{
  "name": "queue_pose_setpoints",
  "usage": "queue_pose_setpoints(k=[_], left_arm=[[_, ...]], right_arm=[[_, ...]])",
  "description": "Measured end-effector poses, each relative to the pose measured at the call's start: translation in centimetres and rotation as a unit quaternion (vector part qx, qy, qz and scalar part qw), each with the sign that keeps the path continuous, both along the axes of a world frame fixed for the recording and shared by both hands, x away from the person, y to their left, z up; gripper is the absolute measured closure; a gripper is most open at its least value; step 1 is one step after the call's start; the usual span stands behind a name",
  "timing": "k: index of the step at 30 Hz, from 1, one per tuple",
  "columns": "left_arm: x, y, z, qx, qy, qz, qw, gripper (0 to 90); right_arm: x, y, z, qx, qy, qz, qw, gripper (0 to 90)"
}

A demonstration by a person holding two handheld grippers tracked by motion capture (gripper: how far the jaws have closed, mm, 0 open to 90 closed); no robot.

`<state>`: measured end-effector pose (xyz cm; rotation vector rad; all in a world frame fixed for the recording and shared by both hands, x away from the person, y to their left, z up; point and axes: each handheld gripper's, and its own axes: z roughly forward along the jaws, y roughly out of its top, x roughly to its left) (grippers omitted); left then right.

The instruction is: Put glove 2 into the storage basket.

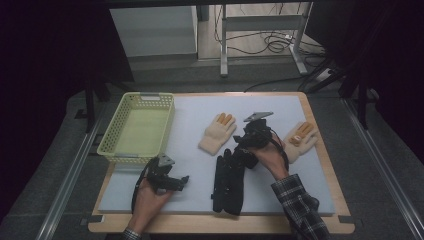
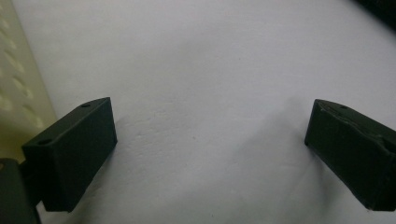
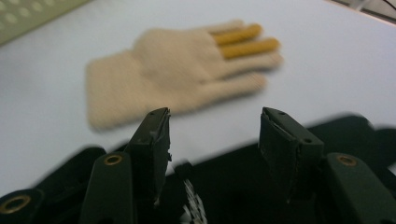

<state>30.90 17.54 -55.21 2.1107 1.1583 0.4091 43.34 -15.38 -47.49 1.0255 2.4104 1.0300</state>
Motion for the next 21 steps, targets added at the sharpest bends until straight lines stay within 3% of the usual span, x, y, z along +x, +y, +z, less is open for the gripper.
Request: queue_pose_setpoints(k=[6,13,15,17,21], left_arm=[[0.0,0.0,0.0,0.000,0.000,0.001,1.0000,2.1],[0.0,0.0,0.0,0.000,0.000,0.000,1.0000,2.1],[0.0,0.0,0.0,0.000,0.000,0.000,1.0000,2.1],[0.0,0.0,0.0,0.000,0.000,0.001,1.0000,2.1],[0.0,0.0,0.0,0.000,0.000,0.001,1.0000,2.1]], right_arm=[[-0.4,-3.3,-0.7,-0.008,0.004,-0.033,0.9994,36.1],[0.4,-4.4,-3.5,-0.032,0.011,-0.052,0.9981,32.5],[0.9,-4.4,-4.3,-0.041,0.012,-0.049,0.9979,34.9],[0.9,-4.5,-4.7,-0.030,0.008,-0.050,0.9983,40.2],[1.0,-4.3,-4.4,-0.029,0.016,-0.064,0.9974,56.6]])
